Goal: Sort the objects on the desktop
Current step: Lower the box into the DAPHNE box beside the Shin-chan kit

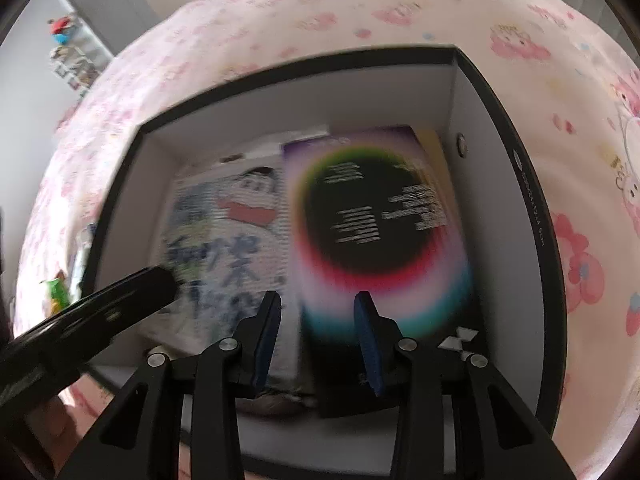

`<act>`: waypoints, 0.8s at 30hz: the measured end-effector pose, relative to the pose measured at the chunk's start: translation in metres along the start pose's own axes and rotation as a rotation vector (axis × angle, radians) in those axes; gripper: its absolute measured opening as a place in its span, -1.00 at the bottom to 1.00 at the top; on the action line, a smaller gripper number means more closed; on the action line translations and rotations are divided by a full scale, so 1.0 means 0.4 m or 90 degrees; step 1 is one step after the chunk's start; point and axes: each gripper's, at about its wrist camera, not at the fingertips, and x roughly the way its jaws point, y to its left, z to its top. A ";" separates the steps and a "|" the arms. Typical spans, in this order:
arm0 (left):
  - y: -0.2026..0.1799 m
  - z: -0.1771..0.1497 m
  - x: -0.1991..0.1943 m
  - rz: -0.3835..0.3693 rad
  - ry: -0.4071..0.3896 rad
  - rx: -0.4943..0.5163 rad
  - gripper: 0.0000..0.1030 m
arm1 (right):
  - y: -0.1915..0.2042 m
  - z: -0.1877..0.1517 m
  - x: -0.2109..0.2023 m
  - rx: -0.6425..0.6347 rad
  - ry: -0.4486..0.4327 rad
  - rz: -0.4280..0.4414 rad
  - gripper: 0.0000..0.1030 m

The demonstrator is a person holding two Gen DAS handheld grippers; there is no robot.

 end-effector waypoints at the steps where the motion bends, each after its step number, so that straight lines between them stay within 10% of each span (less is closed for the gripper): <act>1: 0.004 0.000 0.004 -0.001 0.003 0.000 -0.43 | -0.003 0.003 0.004 0.001 -0.002 -0.011 -0.34; 12: 0.024 -0.005 0.030 0.000 0.017 -0.015 -0.43 | 0.019 0.005 -0.007 -0.015 -0.005 0.051 -0.33; 24: 0.019 -0.005 0.039 0.003 0.019 -0.013 -0.41 | -0.009 0.018 0.006 0.003 -0.016 -0.015 -0.31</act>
